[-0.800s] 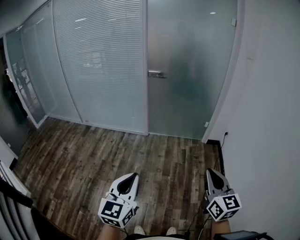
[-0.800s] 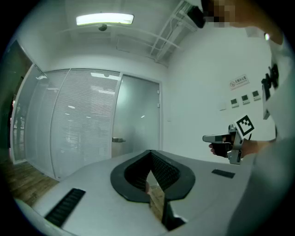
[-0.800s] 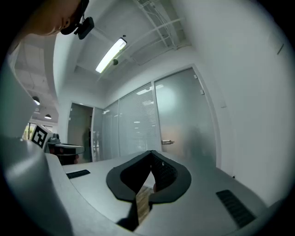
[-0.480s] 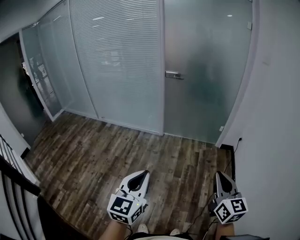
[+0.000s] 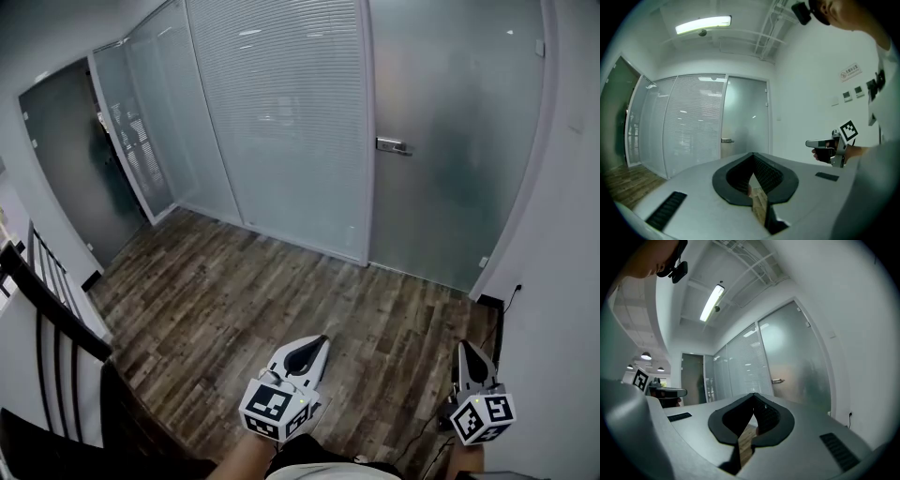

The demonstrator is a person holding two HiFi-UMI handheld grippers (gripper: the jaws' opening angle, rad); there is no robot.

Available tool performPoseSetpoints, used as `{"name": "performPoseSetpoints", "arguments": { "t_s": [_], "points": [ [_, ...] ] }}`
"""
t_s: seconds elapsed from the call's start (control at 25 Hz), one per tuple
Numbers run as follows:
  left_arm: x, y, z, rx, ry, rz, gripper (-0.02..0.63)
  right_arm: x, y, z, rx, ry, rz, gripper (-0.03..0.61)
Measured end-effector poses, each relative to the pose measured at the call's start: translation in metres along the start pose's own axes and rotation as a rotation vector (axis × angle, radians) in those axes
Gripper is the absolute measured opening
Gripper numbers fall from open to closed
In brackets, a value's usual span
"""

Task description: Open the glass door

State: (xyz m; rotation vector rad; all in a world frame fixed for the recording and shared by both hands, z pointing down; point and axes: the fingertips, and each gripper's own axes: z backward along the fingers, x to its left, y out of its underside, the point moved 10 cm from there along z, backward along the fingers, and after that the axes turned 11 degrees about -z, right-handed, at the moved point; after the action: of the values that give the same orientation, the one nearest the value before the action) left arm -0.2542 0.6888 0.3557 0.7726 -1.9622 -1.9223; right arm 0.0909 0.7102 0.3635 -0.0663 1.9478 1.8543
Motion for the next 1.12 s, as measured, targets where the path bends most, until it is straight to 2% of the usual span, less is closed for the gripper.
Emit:
{"name": "performPoseSetpoints", "arguments": {
  "t_s": [0.24, 0.68, 0.84, 1.12],
  "points": [
    [0.001, -0.001, -0.019, 0.0, -0.016, 0.021, 0.0, -0.014, -0.002, -0.014, 0.021, -0.024, 0.009, 0.0],
    [0.025, 0.008, -0.13, -0.044, 0.078, 0.06, 0.0, -0.067, -0.02, -0.058, 0.011, 0.089, 0.055, 0.0],
    [0.059, 0.013, -0.171, -0.037, 0.095, 0.072, 0.0, -0.073, -0.026, -0.106, 0.019, 0.109, 0.064, 0.0],
    [0.152, 0.021, -0.233, -0.036, 0.074, 0.075, 0.0, -0.062, -0.04, -0.218, -0.003, 0.113, 0.082, 0.0]
  ]
}}
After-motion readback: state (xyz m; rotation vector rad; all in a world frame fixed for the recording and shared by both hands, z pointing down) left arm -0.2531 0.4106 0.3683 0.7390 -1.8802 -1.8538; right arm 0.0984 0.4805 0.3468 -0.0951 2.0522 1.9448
